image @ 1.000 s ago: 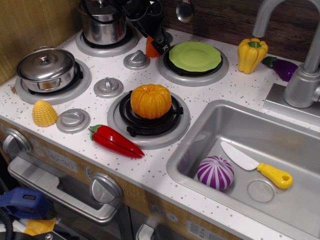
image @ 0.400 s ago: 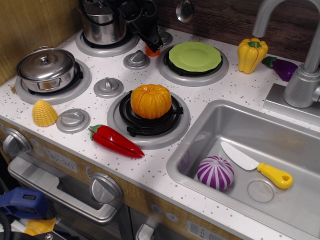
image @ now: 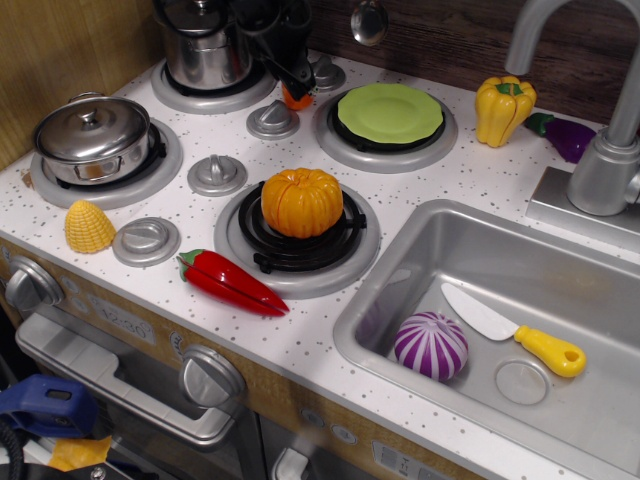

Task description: Put carrot on plate

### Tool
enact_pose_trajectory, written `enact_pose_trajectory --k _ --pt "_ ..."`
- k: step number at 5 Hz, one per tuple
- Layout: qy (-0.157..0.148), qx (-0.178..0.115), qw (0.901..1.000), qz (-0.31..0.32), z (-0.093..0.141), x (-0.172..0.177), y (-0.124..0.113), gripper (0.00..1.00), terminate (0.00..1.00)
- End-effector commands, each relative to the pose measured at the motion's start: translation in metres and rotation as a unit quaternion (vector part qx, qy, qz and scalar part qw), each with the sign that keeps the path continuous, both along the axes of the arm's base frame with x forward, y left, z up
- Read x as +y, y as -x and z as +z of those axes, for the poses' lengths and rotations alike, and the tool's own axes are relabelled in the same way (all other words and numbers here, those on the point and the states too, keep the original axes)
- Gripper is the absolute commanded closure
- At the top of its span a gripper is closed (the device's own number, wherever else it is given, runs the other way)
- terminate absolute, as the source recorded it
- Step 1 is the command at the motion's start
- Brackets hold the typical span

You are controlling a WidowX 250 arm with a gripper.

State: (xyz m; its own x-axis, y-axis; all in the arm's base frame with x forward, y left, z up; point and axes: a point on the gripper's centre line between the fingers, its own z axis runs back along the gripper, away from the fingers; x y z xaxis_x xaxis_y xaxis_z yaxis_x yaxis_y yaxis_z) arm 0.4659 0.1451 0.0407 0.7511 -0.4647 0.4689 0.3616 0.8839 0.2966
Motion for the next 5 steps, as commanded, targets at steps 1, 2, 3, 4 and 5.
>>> enact_pose_trajectory --k 1,2,3,4,5 --pt "-0.022 -0.046 0.9986 0.007 0.068 -0.013 -0.001 0.0 0.0" --pt "-0.007 -0.045 0.9987 0.024 0.071 -0.044 0.004 0.0 0.0" --pt "0.002 -0.044 0.9981 0.044 0.072 -0.066 0.012 0.0 0.0" --pt "0.017 -0.053 0.9971 0.052 0.066 -0.08 0.015 0.0 0.0" --pt "0.031 -0.063 0.9961 0.054 0.053 -0.087 0.011 0.0 0.0"
